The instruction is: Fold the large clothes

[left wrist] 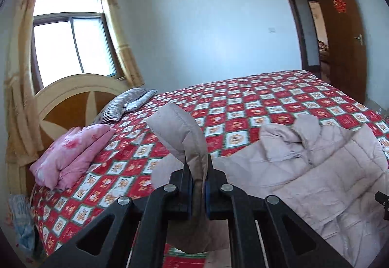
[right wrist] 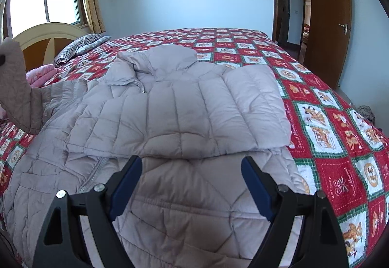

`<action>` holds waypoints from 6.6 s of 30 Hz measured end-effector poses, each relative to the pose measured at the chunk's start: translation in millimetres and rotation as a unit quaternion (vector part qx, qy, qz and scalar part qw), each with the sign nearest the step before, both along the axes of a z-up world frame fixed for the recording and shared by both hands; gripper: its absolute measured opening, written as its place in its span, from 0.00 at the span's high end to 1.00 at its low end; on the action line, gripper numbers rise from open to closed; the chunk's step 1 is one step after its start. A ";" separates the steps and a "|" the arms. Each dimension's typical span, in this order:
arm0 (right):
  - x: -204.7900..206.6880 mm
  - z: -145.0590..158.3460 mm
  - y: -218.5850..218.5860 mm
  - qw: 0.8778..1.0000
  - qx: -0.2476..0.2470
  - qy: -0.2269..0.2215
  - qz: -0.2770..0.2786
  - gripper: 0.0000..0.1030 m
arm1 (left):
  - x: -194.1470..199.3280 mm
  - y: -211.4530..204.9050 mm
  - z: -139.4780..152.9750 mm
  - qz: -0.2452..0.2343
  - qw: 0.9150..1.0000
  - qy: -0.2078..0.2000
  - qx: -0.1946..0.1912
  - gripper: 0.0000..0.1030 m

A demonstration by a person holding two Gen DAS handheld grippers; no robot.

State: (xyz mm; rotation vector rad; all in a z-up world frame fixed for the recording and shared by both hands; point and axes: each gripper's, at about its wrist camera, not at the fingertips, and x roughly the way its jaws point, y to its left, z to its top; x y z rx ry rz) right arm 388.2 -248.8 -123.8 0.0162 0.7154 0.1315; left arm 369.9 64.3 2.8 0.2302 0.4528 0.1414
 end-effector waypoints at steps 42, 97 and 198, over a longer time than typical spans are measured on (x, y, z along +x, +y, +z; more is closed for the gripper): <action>45.7 -10.1 61.1 0.982 0.138 0.098 0.081 0.91 | 13.9 32.3 -130.7 0.058 0.992 0.099 -0.052 0.06; 74.6 -45.7 74.7 0.998 -0.005 0.061 0.033 0.49 | 158.2 10.7 -187.8 0.123 0.979 0.163 -0.029 0.01; 245.3 24.4 -1.1 0.986 -0.111 0.118 -0.033 0.38 | 247.3 -41.4 -144.6 -0.080 0.981 0.156 -0.078 0.99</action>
